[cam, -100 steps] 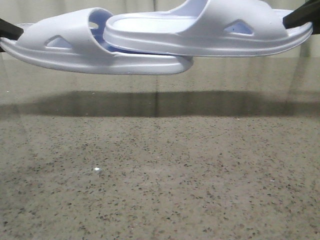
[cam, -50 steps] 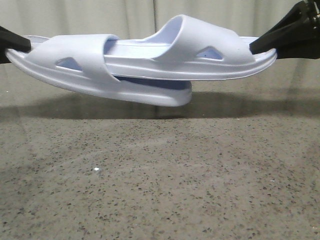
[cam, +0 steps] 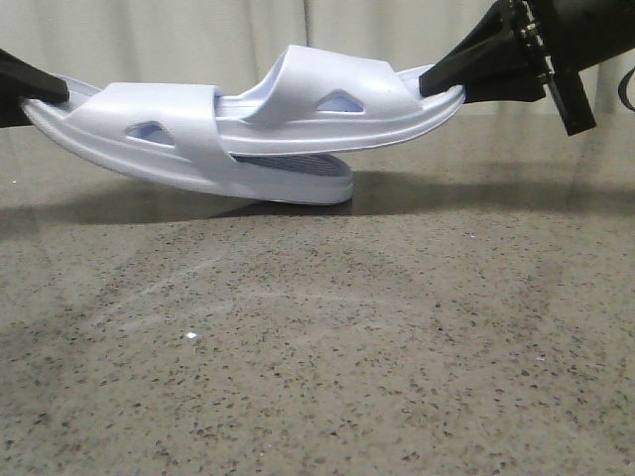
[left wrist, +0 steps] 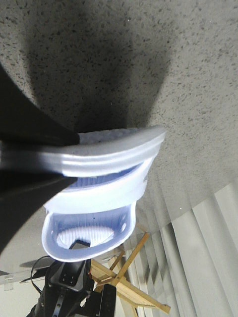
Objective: Insert blue slippers together front up
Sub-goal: 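Slide the right gripper's slipper over the left gripper's slipper, stacking them, then lower the stacked slippers onto the table and open both grippers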
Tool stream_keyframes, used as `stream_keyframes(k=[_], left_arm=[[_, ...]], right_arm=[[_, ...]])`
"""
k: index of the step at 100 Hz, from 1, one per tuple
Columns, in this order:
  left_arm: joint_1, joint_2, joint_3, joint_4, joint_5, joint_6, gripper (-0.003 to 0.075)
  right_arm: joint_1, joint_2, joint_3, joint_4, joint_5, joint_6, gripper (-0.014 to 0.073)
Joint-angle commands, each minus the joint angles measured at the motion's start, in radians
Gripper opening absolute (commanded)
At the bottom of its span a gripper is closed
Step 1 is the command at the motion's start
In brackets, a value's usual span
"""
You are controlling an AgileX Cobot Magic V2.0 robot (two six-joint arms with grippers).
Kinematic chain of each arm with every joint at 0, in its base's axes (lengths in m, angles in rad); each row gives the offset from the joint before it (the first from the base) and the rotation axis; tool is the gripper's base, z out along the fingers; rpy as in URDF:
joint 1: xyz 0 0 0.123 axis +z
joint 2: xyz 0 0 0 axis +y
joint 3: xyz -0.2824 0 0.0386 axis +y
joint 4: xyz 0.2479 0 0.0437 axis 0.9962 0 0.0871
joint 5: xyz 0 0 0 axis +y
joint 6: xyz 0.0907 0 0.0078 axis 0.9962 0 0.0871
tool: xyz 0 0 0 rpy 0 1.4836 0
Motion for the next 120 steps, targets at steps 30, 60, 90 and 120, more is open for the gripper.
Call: stream_keyframes(k=[30, 60, 90, 120], left_arm=[[-0.016, -0.025, -0.021, -0.073, 0.160, 0.016, 0.0015], [-0.016, -0.025, -0.021, -0.073, 0.023, 0.025, 0.0015], [-0.084, -0.025, -0.021, -0.073, -0.128, 0.129, 0.0016], [-0.086, -0.025, -0.039, -0.064, -0.177, 0.308, 0.0302]], right_arm=[[-0.080, -0.036, -0.040, 0.066, 0.305, -0.016, 0.0232], [-0.242, -0.062, -0.040, 0.051, 0.337, -0.004, 0.0232], [-0.260, -0.064, -0.040, 0.041, 0.337, -0.002, 0.0232], [-0.260, -0.064, -0.040, 0.041, 0.337, -0.002, 0.0232]])
